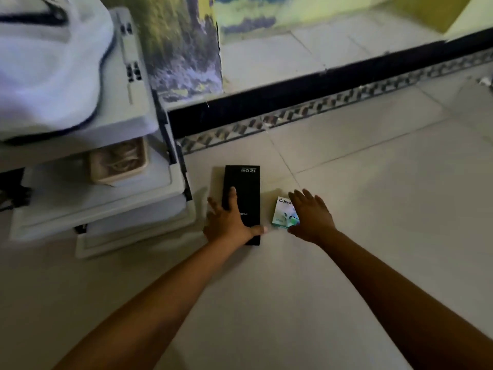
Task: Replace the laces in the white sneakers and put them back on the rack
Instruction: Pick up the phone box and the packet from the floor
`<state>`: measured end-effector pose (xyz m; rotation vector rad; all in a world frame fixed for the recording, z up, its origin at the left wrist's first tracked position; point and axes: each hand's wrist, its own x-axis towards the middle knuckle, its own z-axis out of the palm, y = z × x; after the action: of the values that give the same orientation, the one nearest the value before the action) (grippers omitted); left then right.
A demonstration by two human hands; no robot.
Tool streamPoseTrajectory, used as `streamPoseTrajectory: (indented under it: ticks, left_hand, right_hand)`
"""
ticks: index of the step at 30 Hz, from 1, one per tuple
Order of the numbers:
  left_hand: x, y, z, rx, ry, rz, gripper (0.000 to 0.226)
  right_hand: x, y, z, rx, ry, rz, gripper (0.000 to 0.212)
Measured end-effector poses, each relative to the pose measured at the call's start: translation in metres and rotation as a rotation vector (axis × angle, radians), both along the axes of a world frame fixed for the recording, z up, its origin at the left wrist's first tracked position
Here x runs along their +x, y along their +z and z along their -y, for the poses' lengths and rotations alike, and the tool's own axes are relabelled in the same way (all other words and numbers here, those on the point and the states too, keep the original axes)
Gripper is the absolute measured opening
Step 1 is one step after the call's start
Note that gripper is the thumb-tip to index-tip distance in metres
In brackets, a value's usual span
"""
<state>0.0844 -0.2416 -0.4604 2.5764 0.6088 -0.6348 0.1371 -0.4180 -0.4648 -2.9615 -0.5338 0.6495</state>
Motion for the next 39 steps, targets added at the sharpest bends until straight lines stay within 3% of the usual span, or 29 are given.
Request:
streamPoseTrajectory:
  ticks: [3,6,11,19,32,39]
  left_hand:
    - [0.007,-0.019,0.009,-0.033,0.066,-0.026,0.125]
    - [0.009,-0.018,0.013,0.005,0.074,-0.015,0.116]
    - [0.011,0.036,0.007,-0.006,0.091,0.015,0.107]
    - [0.031,0.25,0.009,-0.013,0.02,0.105,0.103]
    - [0.048,0.7,0.008,-0.025,-0.034,0.291,0.104]
    - [0.059,0.848,0.022,0.005,-0.019,0.367,0.103]
  right_hand:
    - [0.01,-0.015,0.001,0.006,-0.045,-0.049,0.093]
    - [0.012,-0.011,0.005,0.093,-0.141,-0.072,0.089]
    - [0.012,0.047,0.009,0.165,-0.217,-0.082,0.088]
    - [0.037,0.256,0.002,0.208,-0.207,0.015,0.089]
    - [0.051,0.709,0.028,0.301,-0.067,0.205,0.089]
    - [0.065,0.857,0.045,0.266,0.047,0.29,0.085]
